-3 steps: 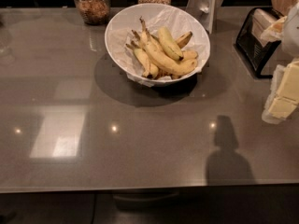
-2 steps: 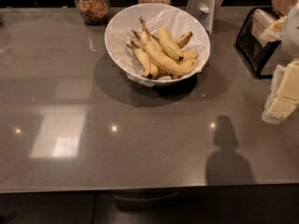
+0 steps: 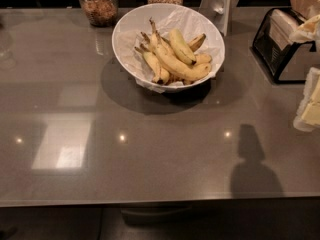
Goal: Pick banana from white bowl
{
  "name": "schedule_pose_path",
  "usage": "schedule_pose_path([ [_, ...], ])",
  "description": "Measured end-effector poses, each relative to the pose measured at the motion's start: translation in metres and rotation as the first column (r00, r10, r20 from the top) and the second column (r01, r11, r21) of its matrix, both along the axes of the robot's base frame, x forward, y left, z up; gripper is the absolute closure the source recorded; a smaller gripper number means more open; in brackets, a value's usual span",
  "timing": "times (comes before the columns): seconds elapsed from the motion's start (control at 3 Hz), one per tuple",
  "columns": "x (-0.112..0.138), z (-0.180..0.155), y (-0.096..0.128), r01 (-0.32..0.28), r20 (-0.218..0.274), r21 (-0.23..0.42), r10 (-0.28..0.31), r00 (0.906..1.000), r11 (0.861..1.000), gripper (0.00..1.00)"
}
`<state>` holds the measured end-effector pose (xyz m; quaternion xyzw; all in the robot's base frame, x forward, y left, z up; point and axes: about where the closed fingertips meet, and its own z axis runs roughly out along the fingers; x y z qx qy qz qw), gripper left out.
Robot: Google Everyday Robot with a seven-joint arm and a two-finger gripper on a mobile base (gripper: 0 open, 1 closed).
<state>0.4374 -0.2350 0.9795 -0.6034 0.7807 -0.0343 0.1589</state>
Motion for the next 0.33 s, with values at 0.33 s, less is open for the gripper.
schedule_pose_path([
  [0.33, -0.0004, 0.0017, -0.009, 0.0, 0.0, 0.0, 0.0, 1.0, 1.0, 0.0],
])
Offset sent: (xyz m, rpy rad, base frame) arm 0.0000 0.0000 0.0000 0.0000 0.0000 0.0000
